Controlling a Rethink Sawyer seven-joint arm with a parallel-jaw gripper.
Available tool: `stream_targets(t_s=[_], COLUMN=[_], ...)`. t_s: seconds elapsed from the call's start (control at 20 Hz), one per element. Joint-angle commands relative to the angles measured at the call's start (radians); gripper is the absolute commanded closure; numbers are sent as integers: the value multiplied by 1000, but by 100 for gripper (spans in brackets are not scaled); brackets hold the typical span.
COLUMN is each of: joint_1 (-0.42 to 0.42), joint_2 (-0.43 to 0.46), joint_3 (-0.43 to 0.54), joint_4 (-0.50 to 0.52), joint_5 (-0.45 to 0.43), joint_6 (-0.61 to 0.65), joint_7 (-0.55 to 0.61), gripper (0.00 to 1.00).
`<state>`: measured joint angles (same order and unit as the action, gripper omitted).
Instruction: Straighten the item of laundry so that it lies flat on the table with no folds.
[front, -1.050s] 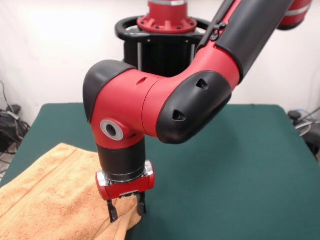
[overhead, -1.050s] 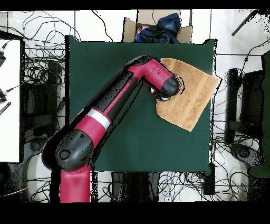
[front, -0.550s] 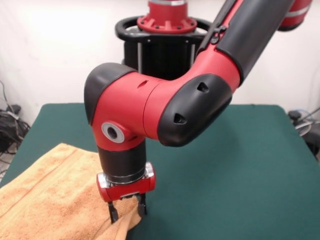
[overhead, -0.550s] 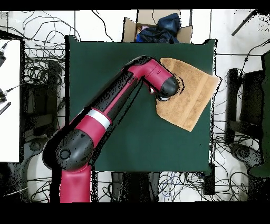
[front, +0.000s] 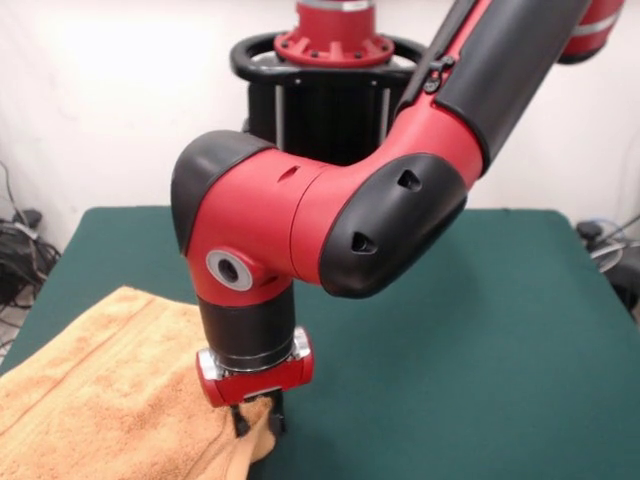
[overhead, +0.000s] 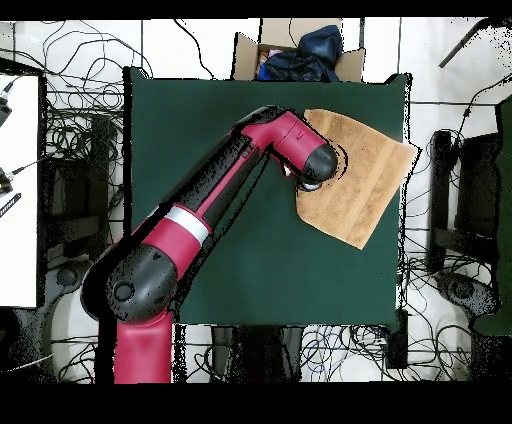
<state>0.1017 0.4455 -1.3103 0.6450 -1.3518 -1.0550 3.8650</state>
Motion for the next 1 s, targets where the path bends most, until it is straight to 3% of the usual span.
stream_targets(t_s=[0.05, 0.55, 0.8, 1.0], joint_1=[-9, -13, -27, -37], joint_2=[24, 22, 18, -64], joint_3=[118, 109, 69, 107], joint_4=[-103, -108, -121, -103], joint_5=[82, 82, 65, 108], joint_6=[60, 64, 36, -3], joint_7=[176, 205, 369, 411], gripper=[100, 100, 100, 100])
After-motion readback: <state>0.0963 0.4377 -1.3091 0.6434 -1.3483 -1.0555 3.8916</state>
